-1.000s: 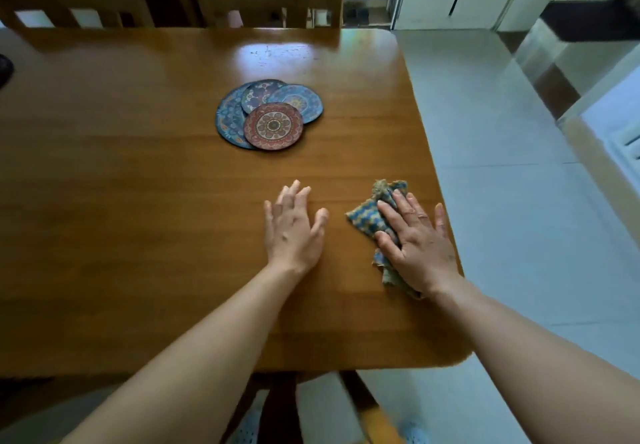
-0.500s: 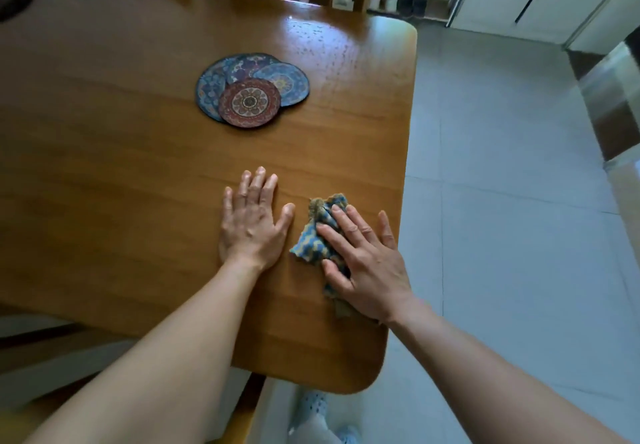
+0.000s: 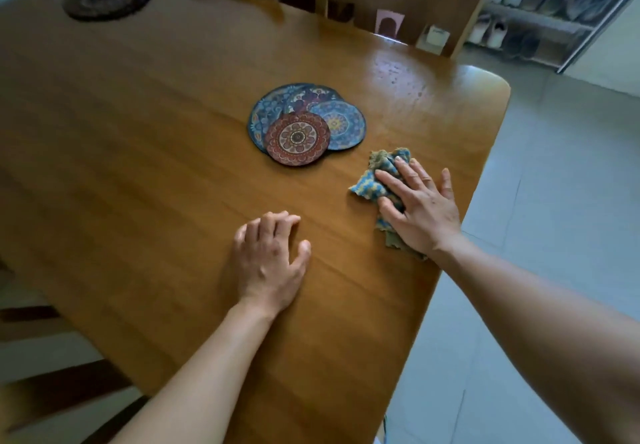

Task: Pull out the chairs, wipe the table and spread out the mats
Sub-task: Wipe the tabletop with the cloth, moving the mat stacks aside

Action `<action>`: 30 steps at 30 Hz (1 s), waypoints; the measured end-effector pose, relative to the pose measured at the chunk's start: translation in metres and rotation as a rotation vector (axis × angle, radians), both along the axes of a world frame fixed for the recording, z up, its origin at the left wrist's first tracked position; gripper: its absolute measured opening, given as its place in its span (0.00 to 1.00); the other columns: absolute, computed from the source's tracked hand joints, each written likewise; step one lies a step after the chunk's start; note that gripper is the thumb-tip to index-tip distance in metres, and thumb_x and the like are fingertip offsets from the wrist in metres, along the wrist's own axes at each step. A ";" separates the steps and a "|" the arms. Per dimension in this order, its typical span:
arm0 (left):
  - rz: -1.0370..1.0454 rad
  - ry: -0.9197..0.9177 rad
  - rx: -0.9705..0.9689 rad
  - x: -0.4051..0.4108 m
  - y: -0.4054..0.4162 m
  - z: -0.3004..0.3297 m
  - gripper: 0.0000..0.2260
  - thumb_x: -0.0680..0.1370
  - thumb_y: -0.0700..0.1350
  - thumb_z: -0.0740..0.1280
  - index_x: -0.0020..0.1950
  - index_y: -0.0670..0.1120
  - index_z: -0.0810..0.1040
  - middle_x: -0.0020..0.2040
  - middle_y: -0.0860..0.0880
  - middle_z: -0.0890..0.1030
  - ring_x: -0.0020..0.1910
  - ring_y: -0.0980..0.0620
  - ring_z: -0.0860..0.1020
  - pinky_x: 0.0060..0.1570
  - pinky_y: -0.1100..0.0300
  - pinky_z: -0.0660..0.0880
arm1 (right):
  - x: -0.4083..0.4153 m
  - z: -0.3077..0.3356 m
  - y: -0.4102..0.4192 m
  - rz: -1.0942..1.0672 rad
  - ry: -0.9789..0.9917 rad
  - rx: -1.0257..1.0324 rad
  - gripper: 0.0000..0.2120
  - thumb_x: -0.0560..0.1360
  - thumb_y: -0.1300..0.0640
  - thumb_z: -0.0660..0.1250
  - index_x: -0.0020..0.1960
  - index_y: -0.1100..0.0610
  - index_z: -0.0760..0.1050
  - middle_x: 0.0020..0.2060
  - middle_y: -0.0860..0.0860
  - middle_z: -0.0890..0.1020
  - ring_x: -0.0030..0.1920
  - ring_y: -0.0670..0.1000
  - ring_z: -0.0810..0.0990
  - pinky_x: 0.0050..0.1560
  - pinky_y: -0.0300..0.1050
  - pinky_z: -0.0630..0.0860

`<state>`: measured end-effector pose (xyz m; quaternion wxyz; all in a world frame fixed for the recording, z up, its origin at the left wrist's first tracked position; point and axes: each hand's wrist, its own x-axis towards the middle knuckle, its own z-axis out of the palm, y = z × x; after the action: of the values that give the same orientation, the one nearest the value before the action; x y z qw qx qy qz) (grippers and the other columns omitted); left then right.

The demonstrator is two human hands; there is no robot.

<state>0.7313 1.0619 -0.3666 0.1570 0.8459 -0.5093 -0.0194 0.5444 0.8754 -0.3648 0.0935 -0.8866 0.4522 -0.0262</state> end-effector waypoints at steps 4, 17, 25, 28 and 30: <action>0.104 0.048 -0.095 -0.027 -0.078 0.005 0.17 0.73 0.52 0.62 0.59 0.50 0.79 0.57 0.49 0.77 0.58 0.46 0.74 0.67 0.50 0.61 | 0.005 0.001 -0.056 0.083 0.016 -0.017 0.26 0.78 0.36 0.46 0.76 0.34 0.56 0.79 0.44 0.53 0.79 0.47 0.46 0.75 0.61 0.36; 0.260 0.086 0.206 0.050 -0.245 0.008 0.25 0.82 0.60 0.49 0.79 0.57 0.56 0.81 0.52 0.52 0.79 0.50 0.48 0.76 0.45 0.42 | -0.014 -0.001 -0.237 -0.288 0.040 -0.041 0.31 0.78 0.37 0.46 0.78 0.47 0.55 0.79 0.53 0.53 0.79 0.54 0.48 0.77 0.57 0.39; 0.325 0.051 0.117 0.044 -0.243 0.002 0.27 0.78 0.63 0.47 0.75 0.59 0.64 0.78 0.55 0.61 0.78 0.51 0.56 0.77 0.46 0.48 | 0.063 0.002 -0.297 -0.172 0.000 0.014 0.30 0.81 0.39 0.46 0.80 0.49 0.50 0.80 0.53 0.45 0.79 0.53 0.40 0.77 0.53 0.39; 0.361 0.073 0.106 0.044 -0.244 0.003 0.25 0.78 0.63 0.49 0.75 0.60 0.64 0.78 0.57 0.60 0.77 0.53 0.55 0.77 0.48 0.47 | 0.132 0.003 -0.321 0.044 0.011 0.004 0.31 0.81 0.39 0.46 0.80 0.50 0.50 0.80 0.53 0.45 0.79 0.53 0.39 0.76 0.54 0.36; 0.364 0.044 0.128 0.042 -0.244 0.001 0.25 0.79 0.62 0.50 0.75 0.60 0.63 0.78 0.57 0.60 0.78 0.53 0.55 0.77 0.48 0.47 | 0.180 0.001 -0.331 0.175 0.017 0.010 0.31 0.80 0.38 0.45 0.80 0.49 0.51 0.80 0.54 0.47 0.79 0.54 0.41 0.76 0.55 0.36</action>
<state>0.7733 0.8178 -0.3657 0.1150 0.9317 -0.3420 -0.0413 0.7244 0.5448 -0.3636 0.0960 -0.9224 0.3739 -0.0082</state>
